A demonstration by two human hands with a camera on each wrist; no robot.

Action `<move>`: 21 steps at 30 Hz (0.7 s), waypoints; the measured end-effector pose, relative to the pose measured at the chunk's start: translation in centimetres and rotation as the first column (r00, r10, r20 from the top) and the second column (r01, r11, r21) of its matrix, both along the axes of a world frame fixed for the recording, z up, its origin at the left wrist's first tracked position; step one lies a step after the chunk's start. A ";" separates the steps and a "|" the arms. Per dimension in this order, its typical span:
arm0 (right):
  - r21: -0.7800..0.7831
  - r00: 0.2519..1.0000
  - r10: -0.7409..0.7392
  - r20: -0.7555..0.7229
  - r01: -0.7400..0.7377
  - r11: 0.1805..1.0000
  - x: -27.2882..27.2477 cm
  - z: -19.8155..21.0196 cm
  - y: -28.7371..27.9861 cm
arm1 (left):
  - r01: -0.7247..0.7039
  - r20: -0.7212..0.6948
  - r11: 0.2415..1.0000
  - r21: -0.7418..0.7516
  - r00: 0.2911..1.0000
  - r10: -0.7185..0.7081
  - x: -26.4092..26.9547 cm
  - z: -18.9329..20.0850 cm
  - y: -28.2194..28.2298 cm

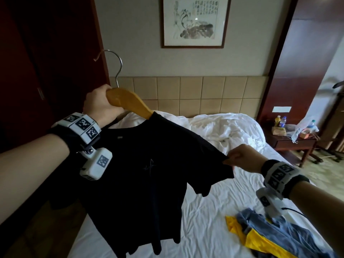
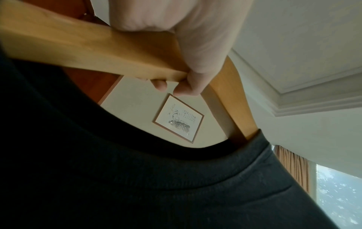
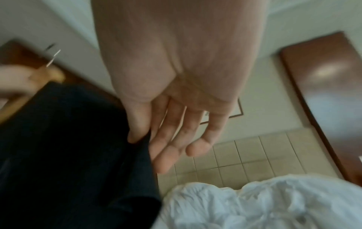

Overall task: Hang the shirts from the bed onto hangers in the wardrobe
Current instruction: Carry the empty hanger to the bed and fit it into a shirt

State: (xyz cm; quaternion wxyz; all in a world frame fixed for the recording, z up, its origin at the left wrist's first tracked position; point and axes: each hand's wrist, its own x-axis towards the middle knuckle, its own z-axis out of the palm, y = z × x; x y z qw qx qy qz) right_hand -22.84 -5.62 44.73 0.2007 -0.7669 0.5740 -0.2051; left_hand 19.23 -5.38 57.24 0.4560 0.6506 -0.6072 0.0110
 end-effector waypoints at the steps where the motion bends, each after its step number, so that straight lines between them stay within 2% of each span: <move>1: -0.027 0.999 -0.016 0.037 0.017 0.999 -0.2 0.0 -0.2 | -0.008 -0.002 1.000 0.001 1.000 0.008 0.1 0.0 0.0; 3: -0.021 1.000 0.001 -0.003 -0.001 1.000 -0.4 -0.2 -0.2 | -0.033 -0.009 0.999 0.004 0.999 0.033 0.1 -0.1 0.1; 6: 0.065 0.976 -0.006 -0.218 0.020 0.998 -0.5 -1.1 -0.3 | -0.046 -0.006 0.999 0.014 0.999 0.046 -0.1 -0.3 0.3; 8: 0.064 0.965 0.002 -0.261 0.015 0.998 -0.2 -0.2 -0.5 | -0.045 0.007 0.999 0.024 0.999 0.045 -0.4 -0.6 0.5; 10: 0.035 0.979 0.074 -0.189 -0.069 0.997 1.3 2.1 0.1 | -0.047 0.017 0.998 0.031 0.999 0.046 -0.8 -0.8 0.4; 12: 0.007 0.989 0.138 -0.049 -0.138 0.990 3.3 4.2 0.4 | -0.056 0.028 0.998 0.035 0.998 0.055 -1.3 -0.9 0.4; 15: -0.096 0.980 0.154 0.125 -0.143 0.985 7.6 7.3 1.4 | -0.049 0.102 0.998 0.036 0.994 0.045 -2.4 -1.1 0.5; 16: -0.143 0.980 0.164 0.117 -0.147 0.979 9.0 7.9 1.6 | -0.034 0.125 0.999 0.029 0.992 0.030 -2.9 -1.1 0.6; 18: -0.209 0.985 0.172 0.004 -0.167 0.963 11.6 8.5 1.7 | 0.000 0.138 1.000 0.011 0.990 -0.001 -4.0 -1.3 0.8; 21: -0.220 0.981 0.164 -0.107 -0.184 0.958 14.2 8.0 1.1 | 0.042 0.123 0.999 -0.019 0.992 -0.039 -5.3 -1.6 1.3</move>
